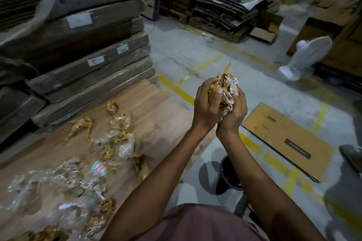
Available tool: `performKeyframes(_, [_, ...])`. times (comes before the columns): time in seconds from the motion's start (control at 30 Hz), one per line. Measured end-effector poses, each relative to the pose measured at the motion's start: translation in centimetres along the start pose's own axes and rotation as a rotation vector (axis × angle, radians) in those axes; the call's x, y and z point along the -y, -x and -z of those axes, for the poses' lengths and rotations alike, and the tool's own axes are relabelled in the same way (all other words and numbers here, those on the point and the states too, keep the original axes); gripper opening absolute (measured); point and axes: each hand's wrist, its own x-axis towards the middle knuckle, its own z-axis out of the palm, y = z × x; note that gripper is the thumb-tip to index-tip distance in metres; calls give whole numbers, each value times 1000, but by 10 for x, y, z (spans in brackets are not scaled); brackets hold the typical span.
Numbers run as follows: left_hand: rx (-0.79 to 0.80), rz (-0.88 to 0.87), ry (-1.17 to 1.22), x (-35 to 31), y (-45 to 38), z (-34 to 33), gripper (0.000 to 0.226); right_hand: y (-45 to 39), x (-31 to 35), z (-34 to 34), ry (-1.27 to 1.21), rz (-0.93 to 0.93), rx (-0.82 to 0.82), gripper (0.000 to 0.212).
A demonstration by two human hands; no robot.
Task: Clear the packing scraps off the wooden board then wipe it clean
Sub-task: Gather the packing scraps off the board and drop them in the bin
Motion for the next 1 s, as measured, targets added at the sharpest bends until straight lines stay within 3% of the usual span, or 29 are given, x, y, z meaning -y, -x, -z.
performKeyframes(0.27, [107, 175, 15, 40, 16, -120, 48, -73, -12, 105, 164, -35, -66, 30])
performKeyframes(0.57, [318, 516, 20, 125, 58, -238, 32, -125, -83, 235, 328, -288, -262, 31])
performKeyframes(0.83, [430, 842, 3, 257, 90, -315, 22, -158, -201, 338, 298, -485, -389, 26])
performKeyframes(1.0, [372, 1100, -79, 381, 141, -350, 39, -162, -319, 414, 213, -770, -475, 26])
